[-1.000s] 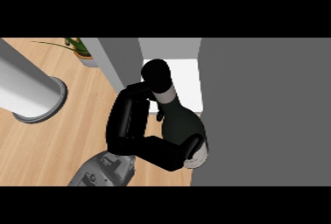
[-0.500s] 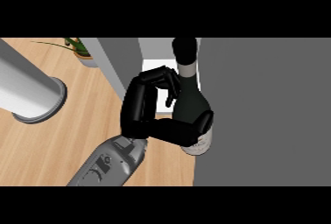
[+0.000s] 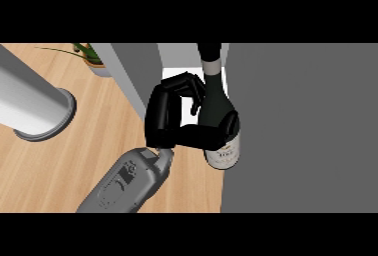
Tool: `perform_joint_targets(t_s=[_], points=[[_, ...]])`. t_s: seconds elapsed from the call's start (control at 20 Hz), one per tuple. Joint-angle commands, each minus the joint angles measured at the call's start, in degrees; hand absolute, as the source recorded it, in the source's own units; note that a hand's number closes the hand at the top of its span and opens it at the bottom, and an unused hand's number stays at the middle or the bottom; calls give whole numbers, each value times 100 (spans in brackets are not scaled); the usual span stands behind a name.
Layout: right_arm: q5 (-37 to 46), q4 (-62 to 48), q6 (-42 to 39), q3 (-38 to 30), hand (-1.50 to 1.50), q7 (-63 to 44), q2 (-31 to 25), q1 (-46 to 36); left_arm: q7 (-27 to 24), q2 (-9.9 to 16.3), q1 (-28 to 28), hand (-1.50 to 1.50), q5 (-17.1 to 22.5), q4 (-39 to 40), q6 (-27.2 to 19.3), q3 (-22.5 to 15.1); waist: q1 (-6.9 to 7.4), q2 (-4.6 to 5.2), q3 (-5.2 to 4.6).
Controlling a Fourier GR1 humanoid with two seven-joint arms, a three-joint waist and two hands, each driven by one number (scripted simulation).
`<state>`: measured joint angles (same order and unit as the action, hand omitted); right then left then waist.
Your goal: Pick up the wine, place it into the cabinet and close the cabinet
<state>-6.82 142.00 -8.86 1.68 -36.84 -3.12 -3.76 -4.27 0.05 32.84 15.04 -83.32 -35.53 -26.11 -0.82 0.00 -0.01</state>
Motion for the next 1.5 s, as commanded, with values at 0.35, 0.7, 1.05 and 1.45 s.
perform_joint_targets(t_s=[0.35, 0.7, 1.05, 1.45], points=[[-808, 705, 29, -535, -150, -557, -274, -157, -814, -5, 90, 150, 506, 955, -66, -76, 1, -1, 1], [-668, 641, -99, -339, -150, -116, -112, 323, -1488, -5, -167, 150, 368, 1445, -479, -560, -8, 0, 2], [-816, 436, -253, -565, -150, 261, -143, 488, -1812, -5, 315, 150, 433, 2151, -76, 236, 0, 3, 5], [-624, 258, -24, -402, -150, 82, -8, 48, -2407, -5, 531, 150, 858, 2943, 359, 685, -15, 14, 1]])
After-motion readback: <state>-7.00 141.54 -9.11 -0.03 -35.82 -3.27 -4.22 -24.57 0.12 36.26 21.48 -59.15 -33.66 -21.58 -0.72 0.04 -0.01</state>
